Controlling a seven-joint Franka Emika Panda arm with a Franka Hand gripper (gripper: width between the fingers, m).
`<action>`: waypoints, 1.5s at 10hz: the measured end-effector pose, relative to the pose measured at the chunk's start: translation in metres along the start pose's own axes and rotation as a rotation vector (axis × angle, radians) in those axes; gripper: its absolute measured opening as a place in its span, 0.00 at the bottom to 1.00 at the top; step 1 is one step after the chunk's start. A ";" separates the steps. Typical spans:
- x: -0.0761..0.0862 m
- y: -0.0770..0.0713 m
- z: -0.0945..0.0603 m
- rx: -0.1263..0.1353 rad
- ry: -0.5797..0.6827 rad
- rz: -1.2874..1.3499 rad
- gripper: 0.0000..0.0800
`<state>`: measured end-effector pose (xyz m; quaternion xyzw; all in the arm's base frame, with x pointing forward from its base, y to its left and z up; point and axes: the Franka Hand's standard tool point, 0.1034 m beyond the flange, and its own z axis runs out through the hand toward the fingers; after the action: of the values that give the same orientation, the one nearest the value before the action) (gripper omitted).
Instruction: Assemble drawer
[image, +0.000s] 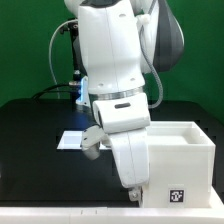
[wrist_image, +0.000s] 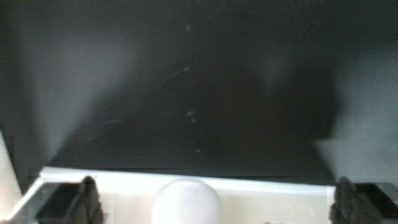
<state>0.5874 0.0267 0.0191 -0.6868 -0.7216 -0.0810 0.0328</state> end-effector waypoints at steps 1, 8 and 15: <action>0.000 0.000 0.000 0.000 0.000 0.000 0.81; -0.060 -0.019 -0.054 -0.049 -0.066 0.072 0.81; -0.045 -0.038 -0.061 -0.098 -0.069 0.155 0.81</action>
Offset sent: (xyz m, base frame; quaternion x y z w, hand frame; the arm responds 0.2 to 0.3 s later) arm -0.0083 -0.0639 0.0145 -0.0050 -0.0228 -0.0212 0.9995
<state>0.5480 -0.0295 0.0697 -0.7437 -0.6621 -0.0900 -0.0195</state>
